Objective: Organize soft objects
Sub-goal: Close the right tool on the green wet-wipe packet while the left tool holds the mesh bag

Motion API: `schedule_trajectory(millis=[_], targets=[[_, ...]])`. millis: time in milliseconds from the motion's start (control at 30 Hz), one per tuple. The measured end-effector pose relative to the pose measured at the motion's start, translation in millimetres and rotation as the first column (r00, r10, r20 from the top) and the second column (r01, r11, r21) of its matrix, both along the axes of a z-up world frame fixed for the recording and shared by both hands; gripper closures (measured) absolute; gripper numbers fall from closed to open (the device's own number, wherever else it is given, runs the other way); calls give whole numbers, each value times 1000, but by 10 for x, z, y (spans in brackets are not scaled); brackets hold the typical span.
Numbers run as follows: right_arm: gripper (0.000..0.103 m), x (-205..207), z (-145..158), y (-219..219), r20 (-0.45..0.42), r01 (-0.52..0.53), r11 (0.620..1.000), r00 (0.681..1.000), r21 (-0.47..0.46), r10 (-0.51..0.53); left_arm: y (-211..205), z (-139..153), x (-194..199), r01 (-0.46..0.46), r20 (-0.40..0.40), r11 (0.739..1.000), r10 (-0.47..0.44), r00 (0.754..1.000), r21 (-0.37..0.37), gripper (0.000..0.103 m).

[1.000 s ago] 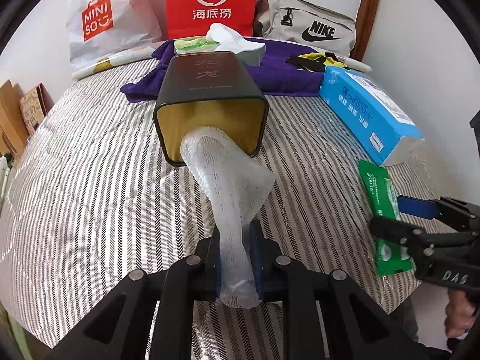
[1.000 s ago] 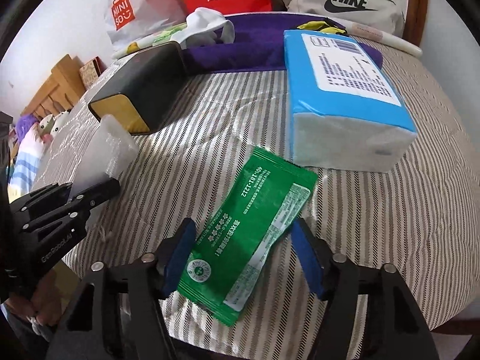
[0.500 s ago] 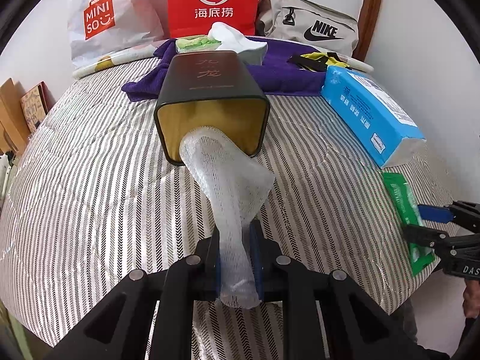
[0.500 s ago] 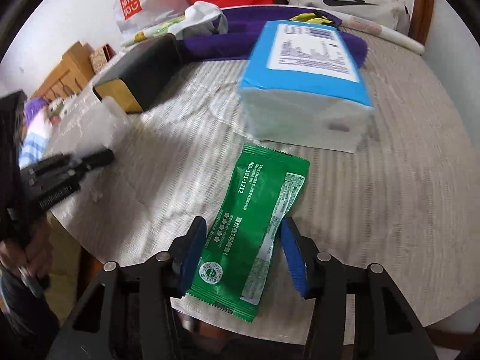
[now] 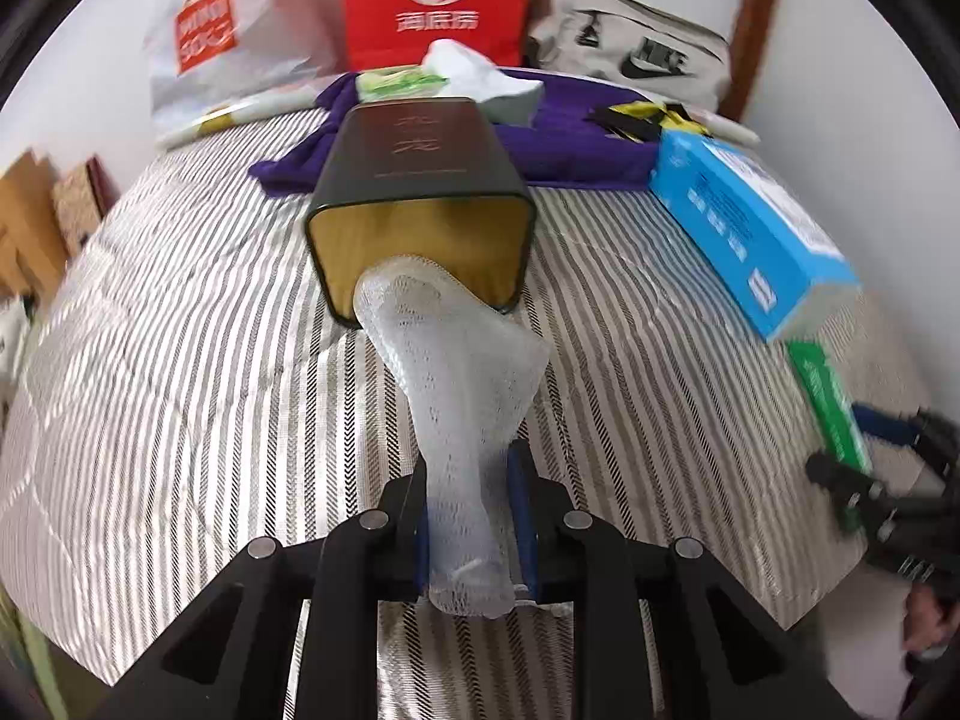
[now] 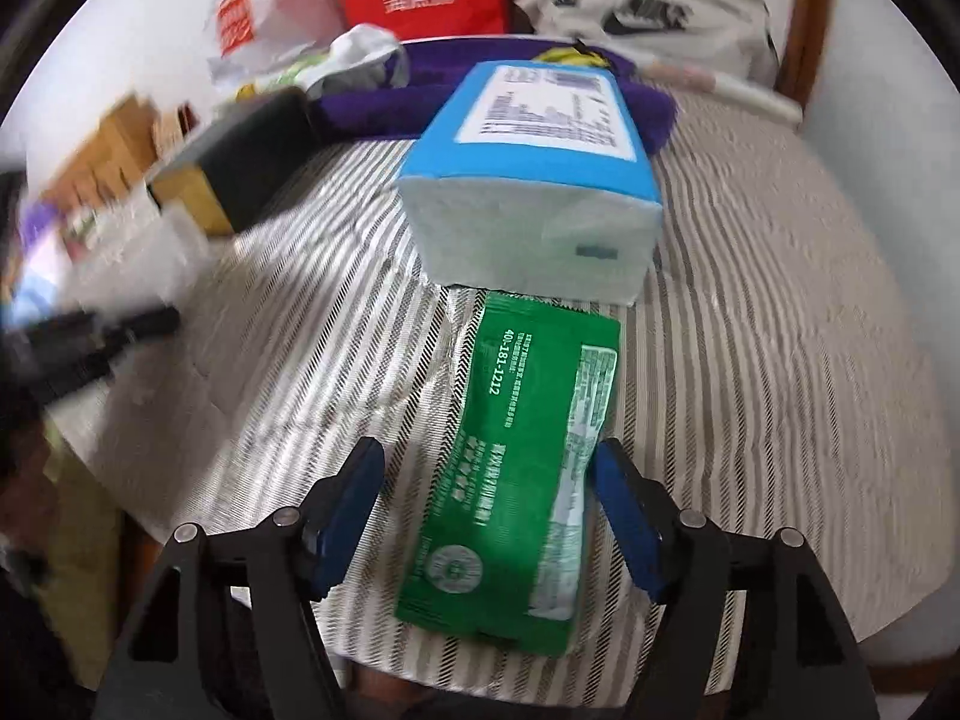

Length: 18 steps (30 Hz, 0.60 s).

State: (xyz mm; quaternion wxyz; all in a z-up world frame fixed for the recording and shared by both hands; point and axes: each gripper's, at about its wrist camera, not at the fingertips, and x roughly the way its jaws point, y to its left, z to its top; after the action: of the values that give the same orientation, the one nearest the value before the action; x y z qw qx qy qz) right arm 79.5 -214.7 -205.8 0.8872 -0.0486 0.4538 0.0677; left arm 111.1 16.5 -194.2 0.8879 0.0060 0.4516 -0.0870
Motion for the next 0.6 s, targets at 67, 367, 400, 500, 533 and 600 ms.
schedule_trajectory(millis=[67, 367, 400, 500, 533, 600], targets=[[51, -40, 10, 6, 21, -34, 999, 999, 10, 33, 28, -1, 9, -12, -9, 1000, 12, 1000, -27, 82], [69, -22, 58, -191, 17, 3, 995, 1000, 98, -5, 43, 2, -23, -14, -41, 998, 12, 999, -64, 83], [70, -28, 64, -210, 16, 8, 994, 1000, 106, -10, 47, 6, -29, -21, -46, 998, 18, 999, -65, 83], [71, -57, 87, -238, 25, 7, 993, 1000, 120, -10, 55, 34, -42, -24, -59, 994, 18, 998, -103, 85], [71, -76, 100, -249, 26, 2, 992, 1000, 129, -5, 49, 46, -49, -25, -58, 994, 19, 998, -105, 85], [71, -111, 132, -257, 33, -10, 991, 999, 136, 5, 19, 81, -71, -22, -48, 996, 18, 999, -88, 85]])
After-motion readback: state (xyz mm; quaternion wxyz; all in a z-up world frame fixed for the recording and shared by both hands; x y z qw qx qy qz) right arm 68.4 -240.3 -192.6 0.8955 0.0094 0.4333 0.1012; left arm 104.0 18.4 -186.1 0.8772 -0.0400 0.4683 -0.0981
